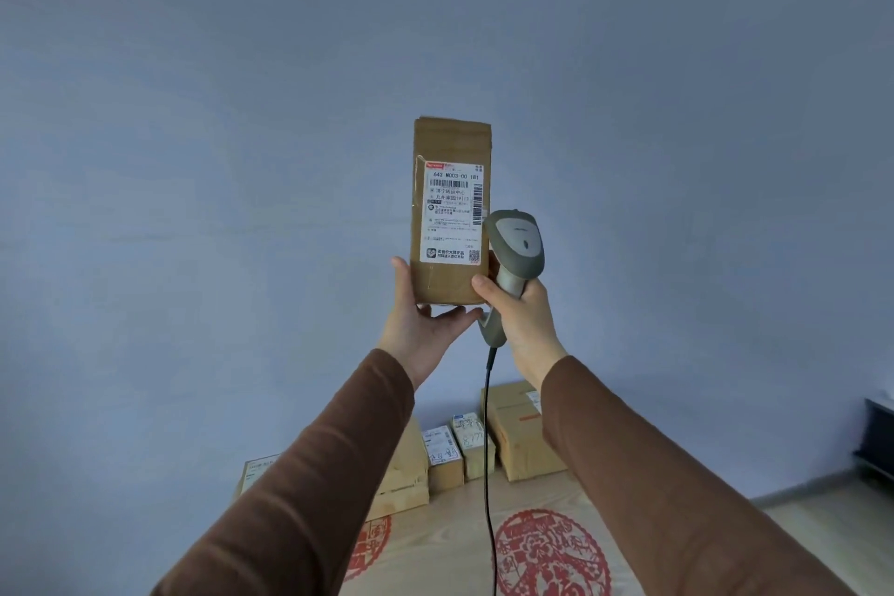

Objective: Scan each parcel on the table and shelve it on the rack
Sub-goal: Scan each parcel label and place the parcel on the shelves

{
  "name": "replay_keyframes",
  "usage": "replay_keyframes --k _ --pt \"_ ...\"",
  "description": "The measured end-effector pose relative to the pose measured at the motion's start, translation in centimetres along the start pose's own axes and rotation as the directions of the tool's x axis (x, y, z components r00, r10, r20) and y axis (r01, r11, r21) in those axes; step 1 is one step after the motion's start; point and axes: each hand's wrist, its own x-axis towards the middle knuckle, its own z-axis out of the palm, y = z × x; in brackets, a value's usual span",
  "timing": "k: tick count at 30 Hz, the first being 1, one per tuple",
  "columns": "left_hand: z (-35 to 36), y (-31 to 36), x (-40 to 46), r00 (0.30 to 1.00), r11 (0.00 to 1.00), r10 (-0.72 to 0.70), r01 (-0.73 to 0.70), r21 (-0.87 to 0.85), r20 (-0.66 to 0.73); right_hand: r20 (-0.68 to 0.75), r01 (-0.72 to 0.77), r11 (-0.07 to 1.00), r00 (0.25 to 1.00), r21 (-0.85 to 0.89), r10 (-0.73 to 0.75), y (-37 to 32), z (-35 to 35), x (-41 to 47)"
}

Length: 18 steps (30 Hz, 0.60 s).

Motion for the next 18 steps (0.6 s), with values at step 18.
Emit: replay_keyframes --k 18 --pt "-0.3 0.1 0.3 0.999 0.981 0.024 -0.029 -0.193 -0.029 0.030 -0.041 0.999 0.999 0.035 0.040 0.9 1.5 -0.1"
